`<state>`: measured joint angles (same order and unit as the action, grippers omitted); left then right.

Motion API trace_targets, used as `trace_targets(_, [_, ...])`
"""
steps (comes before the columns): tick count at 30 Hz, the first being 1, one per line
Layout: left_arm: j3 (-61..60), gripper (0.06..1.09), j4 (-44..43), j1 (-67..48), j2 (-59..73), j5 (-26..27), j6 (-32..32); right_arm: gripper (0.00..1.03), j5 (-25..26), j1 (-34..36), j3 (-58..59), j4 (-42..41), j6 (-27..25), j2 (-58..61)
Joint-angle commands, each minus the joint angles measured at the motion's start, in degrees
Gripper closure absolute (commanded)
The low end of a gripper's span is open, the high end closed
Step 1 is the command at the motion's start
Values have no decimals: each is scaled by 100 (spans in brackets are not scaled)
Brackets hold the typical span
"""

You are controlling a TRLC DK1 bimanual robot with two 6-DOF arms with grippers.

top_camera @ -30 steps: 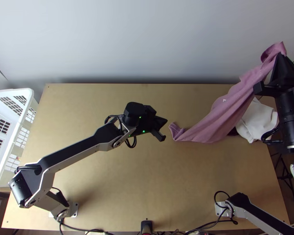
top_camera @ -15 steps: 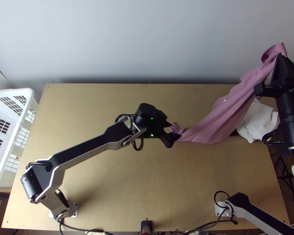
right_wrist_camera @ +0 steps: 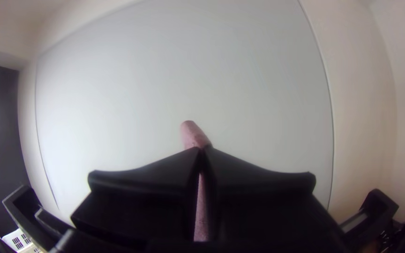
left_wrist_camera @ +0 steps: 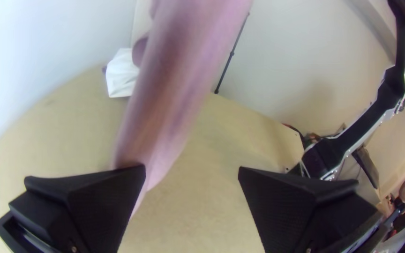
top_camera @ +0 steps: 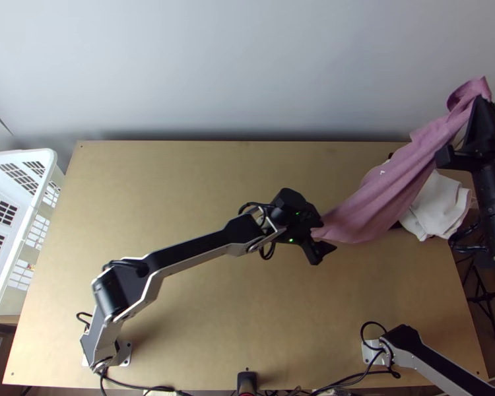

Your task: Fold the t-shirt

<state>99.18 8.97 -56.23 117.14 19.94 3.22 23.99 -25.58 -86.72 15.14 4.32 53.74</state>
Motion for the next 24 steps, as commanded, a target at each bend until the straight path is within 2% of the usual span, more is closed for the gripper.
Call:
trace_targets(1, [787,12,-273,-99,933,-342,-217,99,1,-8,-3,148,-27,-144])
trace_targets(5, [1157,13,-335,-90,1399,-597,-401,99,1,-43,-3,209,-27,-170])
trace_targets(6, [1218,20,-335,-90,1478,-685,-419,99,1,-43,-3,209,-27,-170])
trace_targets(8, [1306,59,-344,-90,1566,-913,-437,99,1,-52,-3,209,-27,-170])
trace_targets(9, [1297,74,-344,-90,1566,-913,-463,99,1,-61,-3,209,-36,-170])
trace_targets(10, [1288,85,-344,-81,1557,-966,-481,99,1,-61,-3,209,-36,-170])
trace_targets(11, [1271,92,-335,-73,1548,-1045,-542,99,1,-61,-3,209,-36,-162])
trace_targets(15, [1271,90,-141,68,1390,-1168,-595,99,1,-87,-3,200,-36,-144])
trace_targets(18, [1271,70,157,173,1214,-1168,-586,99,1,-87,50,191,-36,-126])
trace_targets(20, [1271,43,351,217,1118,-1168,-525,99,1,-87,111,165,-27,-126])
trace_targets(21, [1271,33,500,244,1074,-1168,-507,99,1,-87,146,148,-27,-126])
trace_targets(24, [1236,29,905,261,863,-1195,-437,99,1,-87,190,104,-27,-126])
